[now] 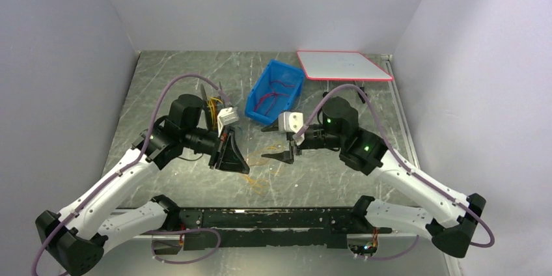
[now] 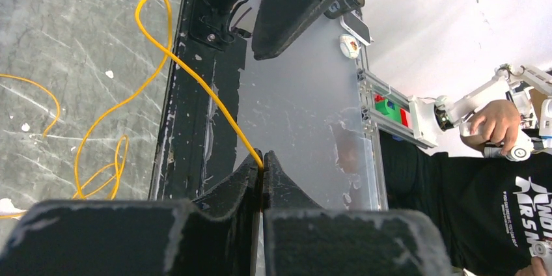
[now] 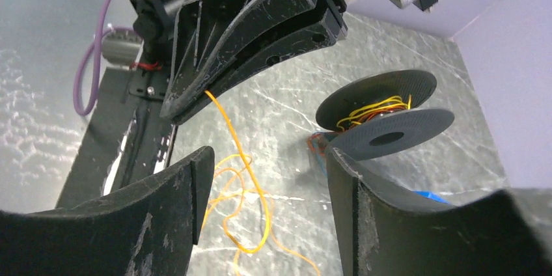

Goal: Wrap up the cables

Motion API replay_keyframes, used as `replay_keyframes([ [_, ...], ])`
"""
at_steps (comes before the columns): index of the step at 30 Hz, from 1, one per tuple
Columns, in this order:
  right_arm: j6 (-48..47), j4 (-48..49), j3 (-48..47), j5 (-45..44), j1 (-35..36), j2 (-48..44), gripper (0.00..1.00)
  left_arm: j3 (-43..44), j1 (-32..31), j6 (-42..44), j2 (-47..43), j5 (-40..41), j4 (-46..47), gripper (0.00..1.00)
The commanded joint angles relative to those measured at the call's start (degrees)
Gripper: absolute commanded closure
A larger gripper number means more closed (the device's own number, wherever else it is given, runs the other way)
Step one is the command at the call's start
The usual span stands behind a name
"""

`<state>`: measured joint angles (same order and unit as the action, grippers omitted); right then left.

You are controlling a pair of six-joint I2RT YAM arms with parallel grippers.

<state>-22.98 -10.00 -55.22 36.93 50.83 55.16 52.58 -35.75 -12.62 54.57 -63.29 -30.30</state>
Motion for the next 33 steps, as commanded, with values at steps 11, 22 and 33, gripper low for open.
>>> replay_keyframes([
  [11, -18.1, -25.0, -10.0, -0.6, 1.6, 6.9, 0.46, 0.8, -0.7, 0.4, -1.4, -2.3, -0.4, 0.93],
  [22, -16.8, -21.5, -7.8, -1.2, 1.8, 7.1, 0.60, 0.5, -0.9, 0.3, -1.0, -3.0, 0.0, 0.93],
  [33, -16.8, -19.9, -8.3, -0.1, 2.2, 9.5, 0.72, 0.1, -1.2, 0.1, -1.9, -2.6, 0.0, 0.93],
])
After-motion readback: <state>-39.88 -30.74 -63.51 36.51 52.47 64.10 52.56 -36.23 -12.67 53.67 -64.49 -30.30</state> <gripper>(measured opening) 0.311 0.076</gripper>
